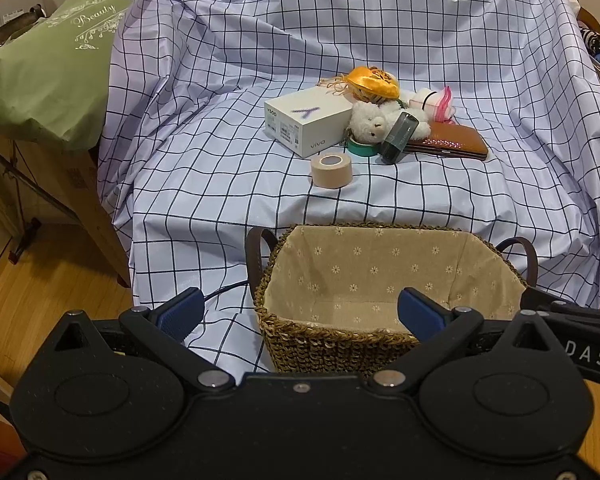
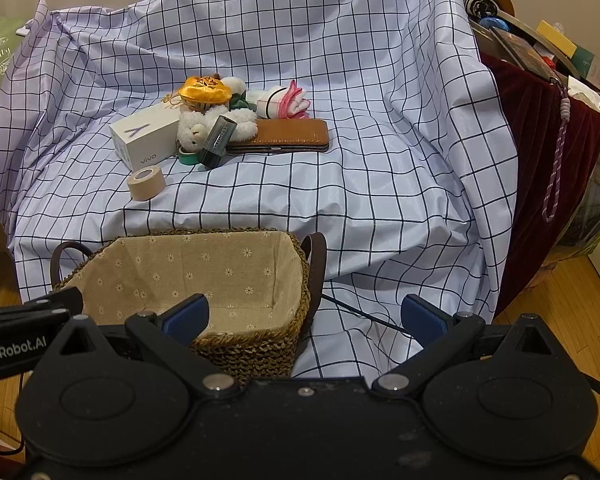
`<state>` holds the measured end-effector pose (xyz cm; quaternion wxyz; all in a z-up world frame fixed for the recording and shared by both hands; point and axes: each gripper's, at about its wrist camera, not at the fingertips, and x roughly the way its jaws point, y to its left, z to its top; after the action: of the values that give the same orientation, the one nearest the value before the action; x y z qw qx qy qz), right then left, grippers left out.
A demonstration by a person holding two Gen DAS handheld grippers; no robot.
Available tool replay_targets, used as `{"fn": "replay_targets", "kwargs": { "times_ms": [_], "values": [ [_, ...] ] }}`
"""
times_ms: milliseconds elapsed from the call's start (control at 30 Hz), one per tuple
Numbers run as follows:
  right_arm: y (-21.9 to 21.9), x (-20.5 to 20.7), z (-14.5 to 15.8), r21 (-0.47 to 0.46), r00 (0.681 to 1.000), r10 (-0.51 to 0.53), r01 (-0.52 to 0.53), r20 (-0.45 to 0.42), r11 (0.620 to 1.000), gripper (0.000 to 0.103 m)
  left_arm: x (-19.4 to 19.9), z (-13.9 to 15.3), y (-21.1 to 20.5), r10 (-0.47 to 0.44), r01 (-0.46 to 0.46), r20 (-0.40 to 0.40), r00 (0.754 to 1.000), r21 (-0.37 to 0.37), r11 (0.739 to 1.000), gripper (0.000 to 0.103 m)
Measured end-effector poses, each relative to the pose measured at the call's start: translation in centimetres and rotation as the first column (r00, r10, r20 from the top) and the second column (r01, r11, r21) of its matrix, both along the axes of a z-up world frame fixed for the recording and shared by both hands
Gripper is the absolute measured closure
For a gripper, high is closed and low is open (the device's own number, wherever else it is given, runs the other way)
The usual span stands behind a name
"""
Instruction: Organize soft objects
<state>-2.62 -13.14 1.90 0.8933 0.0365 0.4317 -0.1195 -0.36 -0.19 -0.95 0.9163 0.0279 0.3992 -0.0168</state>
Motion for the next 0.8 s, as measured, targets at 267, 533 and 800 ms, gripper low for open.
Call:
{"fn": "replay_targets", "kwargs": {
  "times_ms": [267,533,800],
  "values": [
    [0.0,0.0,-0.1,0.004,1.0,0.004,-0.004,0.003,1.0,0.0,0.0,0.3,0.0,-0.011,0.011,0.014,1.0,-0.018,1.0,0.003],
    [-0.9,0.4,-0.1,0.017,1.0,-0.016,0.016,0.022,1.0,0.0,0.8,0.3,0.2,-0.009,0.009,0.01,1.0,-0.032,0.999,0.003],
    [-1.6,2.0,0.0,0.022,0.997,-0.031,0.03,0.07,0.999,0.001,3.4,-0.2,0.6,-0.021,0.02,-0.024,0.999,-0.055,0.998,0.006]
  ]
}}
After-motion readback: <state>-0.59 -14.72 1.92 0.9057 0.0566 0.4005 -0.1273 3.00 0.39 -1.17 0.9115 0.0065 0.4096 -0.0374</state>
